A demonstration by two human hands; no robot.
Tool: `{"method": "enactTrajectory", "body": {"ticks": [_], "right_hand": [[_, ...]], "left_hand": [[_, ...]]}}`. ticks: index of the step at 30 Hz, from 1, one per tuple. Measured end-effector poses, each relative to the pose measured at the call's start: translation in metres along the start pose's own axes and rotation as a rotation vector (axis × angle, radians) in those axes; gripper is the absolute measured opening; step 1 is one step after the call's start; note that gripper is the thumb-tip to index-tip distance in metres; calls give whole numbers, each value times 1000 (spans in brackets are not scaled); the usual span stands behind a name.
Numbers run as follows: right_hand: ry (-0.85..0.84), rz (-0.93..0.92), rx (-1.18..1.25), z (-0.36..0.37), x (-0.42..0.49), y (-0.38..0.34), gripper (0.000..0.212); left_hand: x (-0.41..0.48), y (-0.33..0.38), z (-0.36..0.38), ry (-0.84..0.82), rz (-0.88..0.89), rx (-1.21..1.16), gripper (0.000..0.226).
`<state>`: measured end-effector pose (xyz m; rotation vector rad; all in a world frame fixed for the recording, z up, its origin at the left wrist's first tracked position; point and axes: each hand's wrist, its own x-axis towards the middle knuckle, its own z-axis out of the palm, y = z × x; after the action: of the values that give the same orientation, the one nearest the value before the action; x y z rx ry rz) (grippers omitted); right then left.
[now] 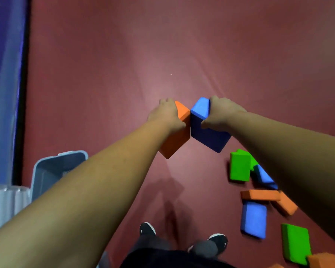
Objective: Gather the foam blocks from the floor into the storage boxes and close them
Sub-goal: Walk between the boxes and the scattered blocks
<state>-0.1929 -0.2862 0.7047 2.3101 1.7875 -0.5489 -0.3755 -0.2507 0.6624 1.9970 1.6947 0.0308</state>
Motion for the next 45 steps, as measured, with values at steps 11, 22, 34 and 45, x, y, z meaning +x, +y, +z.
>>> {"method": "enactTrajectory", "body": {"ticks": [11, 22, 34, 45], "right_hand": [[-91, -372, -194, 57, 8, -317, 52], [-204, -777, -423, 137, -12, -508, 71], [-380, -1128, -477, 210, 25, -630, 76], [-341, -1184, -624, 254, 49, -685, 81]], "left_hand": [[-62, -289, -71, 123, -409, -194, 93], [-157, -451, -54, 246, -814, -399, 102], [-224, -514, -21, 387, -1417, -531, 93], [-243, -558, 27, 515, -1595, -585, 83]]}}
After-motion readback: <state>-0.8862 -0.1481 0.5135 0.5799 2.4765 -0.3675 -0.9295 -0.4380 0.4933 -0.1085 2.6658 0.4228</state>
